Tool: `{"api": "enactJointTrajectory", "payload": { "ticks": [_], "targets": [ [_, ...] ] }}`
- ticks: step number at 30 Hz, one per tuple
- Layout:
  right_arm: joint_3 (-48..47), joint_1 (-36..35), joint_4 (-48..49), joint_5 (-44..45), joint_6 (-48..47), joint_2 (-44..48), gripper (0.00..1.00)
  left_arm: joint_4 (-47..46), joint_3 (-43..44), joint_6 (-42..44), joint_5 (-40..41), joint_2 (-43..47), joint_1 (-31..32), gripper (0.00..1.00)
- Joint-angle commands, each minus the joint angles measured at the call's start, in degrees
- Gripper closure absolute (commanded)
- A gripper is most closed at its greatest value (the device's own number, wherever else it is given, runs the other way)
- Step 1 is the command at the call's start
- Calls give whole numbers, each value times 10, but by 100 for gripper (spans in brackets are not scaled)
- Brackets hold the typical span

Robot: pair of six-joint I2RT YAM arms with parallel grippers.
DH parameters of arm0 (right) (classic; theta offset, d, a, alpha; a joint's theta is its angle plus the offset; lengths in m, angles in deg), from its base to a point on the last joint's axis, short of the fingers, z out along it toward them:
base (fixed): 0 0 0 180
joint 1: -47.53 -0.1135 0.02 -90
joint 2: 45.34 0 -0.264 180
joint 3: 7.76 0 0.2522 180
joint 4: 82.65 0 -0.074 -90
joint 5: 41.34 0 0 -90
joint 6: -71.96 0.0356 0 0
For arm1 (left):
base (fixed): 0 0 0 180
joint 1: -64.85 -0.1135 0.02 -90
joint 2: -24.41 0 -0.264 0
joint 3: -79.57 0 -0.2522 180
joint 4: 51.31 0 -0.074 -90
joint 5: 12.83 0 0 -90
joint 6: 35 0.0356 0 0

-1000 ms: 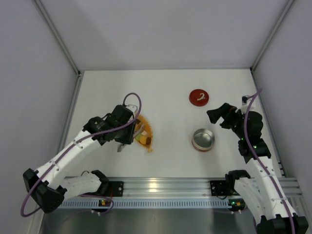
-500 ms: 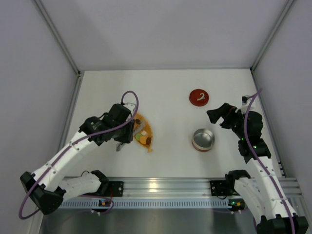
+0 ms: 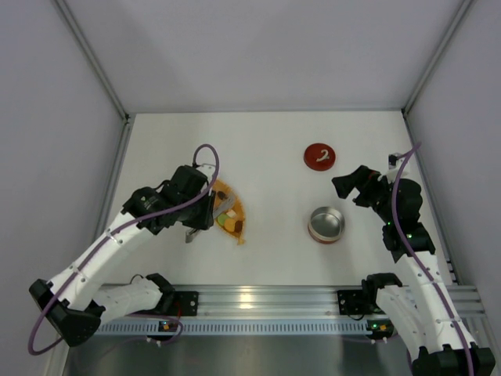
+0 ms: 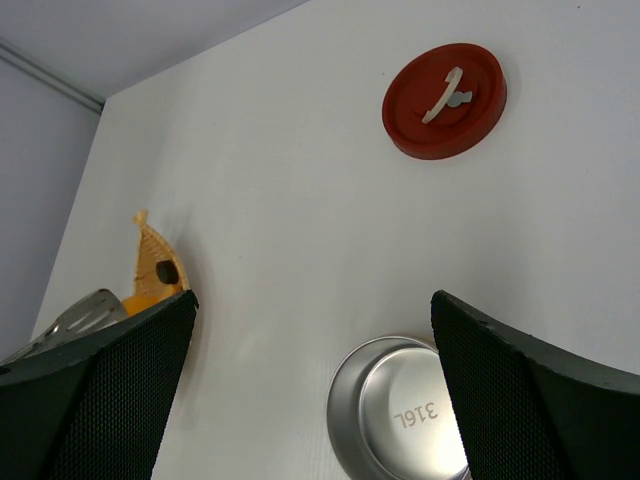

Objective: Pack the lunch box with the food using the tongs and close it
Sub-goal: Pick up the fake food from the plate, then place the fake food in the packing box.

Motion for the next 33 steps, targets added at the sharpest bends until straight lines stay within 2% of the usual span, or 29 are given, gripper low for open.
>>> {"api": "enactJointTrajectory", "payload": {
  "ticks": [1, 6, 20, 27, 33],
  "targets": [
    [-19, -7, 11, -8, -2, 0, 1, 4, 33, -7, -10, 14, 1, 71],
    [-21, -7, 10, -8, -2, -2, 1, 5, 42, -7, -15, 12, 1, 72],
    [-32, -7, -7, 5, -9, 4, 0, -29, 104, -2, -98, -38, 11, 74],
    [-40, -7, -25, 17, -14, 6, 1, -66, 161, -23, -63, -100, 106, 74],
    [-48, -7, -43, 33, -19, 15, 1, -98, 215, -32, -58, -162, 157, 74]
  ]
}}
